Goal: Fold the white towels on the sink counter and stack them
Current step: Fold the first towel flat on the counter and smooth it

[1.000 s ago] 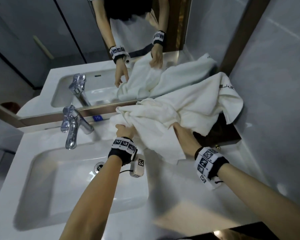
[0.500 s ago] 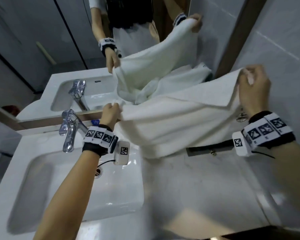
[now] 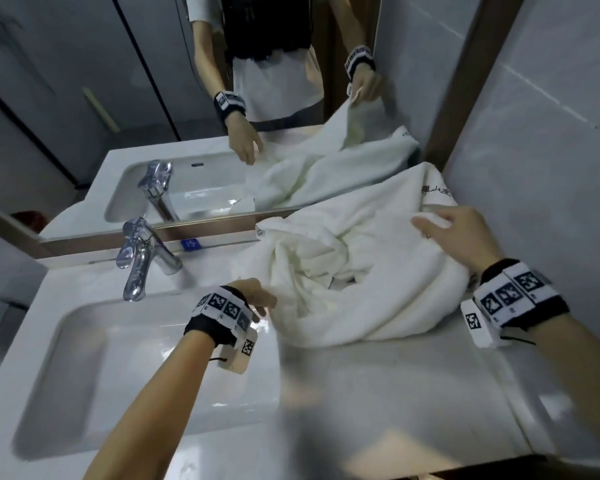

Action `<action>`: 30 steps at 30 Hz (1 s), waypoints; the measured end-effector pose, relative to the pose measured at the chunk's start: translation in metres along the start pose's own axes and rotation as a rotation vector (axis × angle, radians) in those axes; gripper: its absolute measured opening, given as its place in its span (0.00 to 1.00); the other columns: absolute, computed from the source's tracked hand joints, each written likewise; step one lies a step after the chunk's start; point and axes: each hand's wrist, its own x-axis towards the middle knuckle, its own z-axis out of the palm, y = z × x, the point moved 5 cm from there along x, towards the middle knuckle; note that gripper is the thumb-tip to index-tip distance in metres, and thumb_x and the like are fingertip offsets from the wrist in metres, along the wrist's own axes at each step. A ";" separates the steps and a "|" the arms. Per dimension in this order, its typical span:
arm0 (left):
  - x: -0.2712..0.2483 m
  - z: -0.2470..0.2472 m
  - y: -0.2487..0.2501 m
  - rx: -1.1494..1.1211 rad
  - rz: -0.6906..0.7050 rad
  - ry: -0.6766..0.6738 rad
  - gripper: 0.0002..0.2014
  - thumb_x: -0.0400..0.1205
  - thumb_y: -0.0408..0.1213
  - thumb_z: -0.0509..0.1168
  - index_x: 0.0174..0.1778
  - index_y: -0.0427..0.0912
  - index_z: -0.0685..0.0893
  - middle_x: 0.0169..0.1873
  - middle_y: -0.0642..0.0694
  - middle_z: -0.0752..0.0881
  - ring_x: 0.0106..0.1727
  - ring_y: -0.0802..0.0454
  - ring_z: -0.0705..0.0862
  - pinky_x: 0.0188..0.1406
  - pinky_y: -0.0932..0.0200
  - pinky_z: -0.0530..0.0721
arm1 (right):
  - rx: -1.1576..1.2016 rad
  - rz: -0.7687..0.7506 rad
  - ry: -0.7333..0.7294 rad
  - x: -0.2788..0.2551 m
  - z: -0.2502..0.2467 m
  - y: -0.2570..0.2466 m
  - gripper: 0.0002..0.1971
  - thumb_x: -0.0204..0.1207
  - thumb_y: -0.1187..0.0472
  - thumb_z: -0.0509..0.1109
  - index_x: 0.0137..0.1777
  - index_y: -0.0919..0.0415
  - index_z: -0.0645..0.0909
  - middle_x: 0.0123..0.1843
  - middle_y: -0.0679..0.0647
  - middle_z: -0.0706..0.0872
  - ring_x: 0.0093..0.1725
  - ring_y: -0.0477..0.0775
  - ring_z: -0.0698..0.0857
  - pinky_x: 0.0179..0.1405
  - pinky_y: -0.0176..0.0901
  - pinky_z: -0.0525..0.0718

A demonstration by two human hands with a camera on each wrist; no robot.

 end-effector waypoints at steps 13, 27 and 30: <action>0.045 -0.085 0.043 0.054 0.510 0.745 0.30 0.79 0.29 0.66 0.77 0.40 0.66 0.67 0.30 0.72 0.65 0.32 0.76 0.66 0.41 0.75 | -0.139 -0.056 -0.269 -0.006 0.054 0.011 0.08 0.84 0.63 0.58 0.54 0.60 0.78 0.48 0.59 0.87 0.47 0.60 0.84 0.52 0.55 0.82; 0.010 -0.091 0.070 0.029 0.426 0.724 0.12 0.82 0.43 0.60 0.50 0.40 0.84 0.48 0.33 0.87 0.55 0.34 0.84 0.52 0.47 0.80 | -0.069 -0.275 -0.495 -0.027 0.078 -0.013 0.06 0.78 0.58 0.70 0.47 0.60 0.84 0.59 0.45 0.75 0.65 0.52 0.72 0.60 0.24 0.63; -0.013 -0.081 0.082 -0.247 0.479 0.535 0.11 0.79 0.45 0.65 0.42 0.40 0.86 0.39 0.42 0.86 0.48 0.46 0.85 0.46 0.57 0.78 | -0.015 -0.432 -0.555 -0.037 0.084 -0.047 0.04 0.78 0.58 0.69 0.43 0.54 0.84 0.74 0.46 0.69 0.76 0.48 0.61 0.73 0.28 0.55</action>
